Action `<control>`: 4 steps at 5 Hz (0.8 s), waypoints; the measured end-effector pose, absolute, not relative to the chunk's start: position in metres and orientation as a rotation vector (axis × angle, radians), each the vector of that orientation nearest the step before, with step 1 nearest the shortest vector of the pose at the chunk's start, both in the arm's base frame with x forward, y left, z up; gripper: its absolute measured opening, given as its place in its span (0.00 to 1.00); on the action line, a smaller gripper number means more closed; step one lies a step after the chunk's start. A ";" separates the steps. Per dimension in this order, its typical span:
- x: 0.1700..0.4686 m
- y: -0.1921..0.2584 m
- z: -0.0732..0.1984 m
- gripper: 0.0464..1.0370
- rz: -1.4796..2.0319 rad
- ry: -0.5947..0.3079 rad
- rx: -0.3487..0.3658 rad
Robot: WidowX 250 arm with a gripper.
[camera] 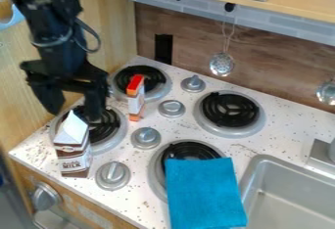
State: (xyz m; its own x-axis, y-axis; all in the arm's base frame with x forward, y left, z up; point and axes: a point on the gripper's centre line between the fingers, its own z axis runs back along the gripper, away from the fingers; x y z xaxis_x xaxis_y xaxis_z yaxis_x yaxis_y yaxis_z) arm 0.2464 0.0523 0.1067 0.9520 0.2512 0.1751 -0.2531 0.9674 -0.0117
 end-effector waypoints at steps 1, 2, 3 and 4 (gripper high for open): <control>0.243 0.066 0.098 0.96 0.242 -0.115 0.071; 0.247 0.072 0.088 0.96 0.248 -0.108 0.110; 0.255 0.076 0.079 0.96 0.204 -0.161 0.144; 0.268 0.070 0.064 0.96 0.161 -0.181 0.164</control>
